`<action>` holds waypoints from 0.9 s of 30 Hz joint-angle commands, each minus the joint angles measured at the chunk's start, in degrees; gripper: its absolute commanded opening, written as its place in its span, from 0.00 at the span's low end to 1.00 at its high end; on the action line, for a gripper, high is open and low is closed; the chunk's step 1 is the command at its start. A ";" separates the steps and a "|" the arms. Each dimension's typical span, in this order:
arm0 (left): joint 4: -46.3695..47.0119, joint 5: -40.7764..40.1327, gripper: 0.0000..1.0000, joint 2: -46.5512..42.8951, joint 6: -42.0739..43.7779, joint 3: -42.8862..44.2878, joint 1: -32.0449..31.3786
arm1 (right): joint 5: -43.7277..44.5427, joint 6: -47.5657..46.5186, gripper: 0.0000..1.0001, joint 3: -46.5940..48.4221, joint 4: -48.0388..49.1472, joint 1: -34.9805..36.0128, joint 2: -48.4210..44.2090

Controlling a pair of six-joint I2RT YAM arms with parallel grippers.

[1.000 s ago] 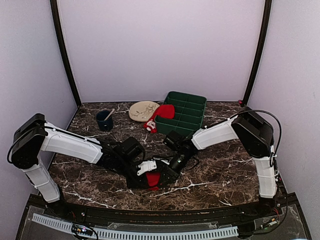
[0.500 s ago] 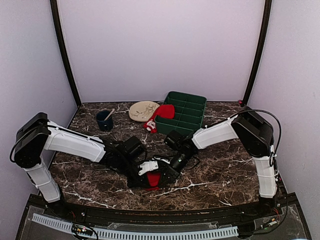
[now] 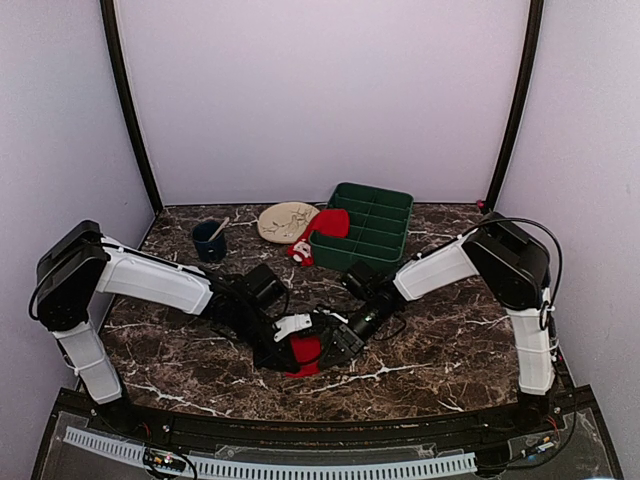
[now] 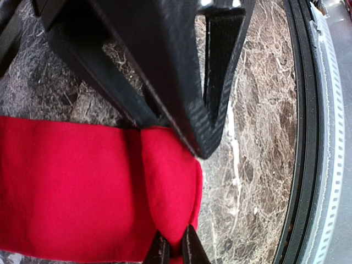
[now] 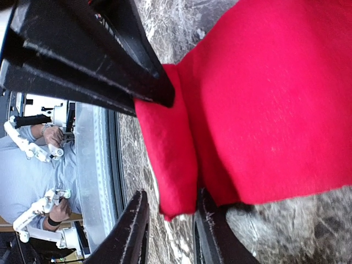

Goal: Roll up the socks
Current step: Roll the sock at the center of the board.

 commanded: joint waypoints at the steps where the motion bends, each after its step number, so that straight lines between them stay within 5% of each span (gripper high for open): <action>1: -3.04 4.19 0.01 1.07 -0.71 1.24 1.57 | 1.82 3.48 0.27 -3.26 4.69 -1.53 -1.75; 13: -7.53 12.70 0.01 6.49 -0.19 5.18 4.14 | 5.53 9.44 0.27 -11.48 14.95 -3.73 -6.59; 27: -11.91 17.88 0.01 11.55 0.73 9.01 6.84 | 23.10 5.13 0.28 -21.75 21.09 -2.62 -18.58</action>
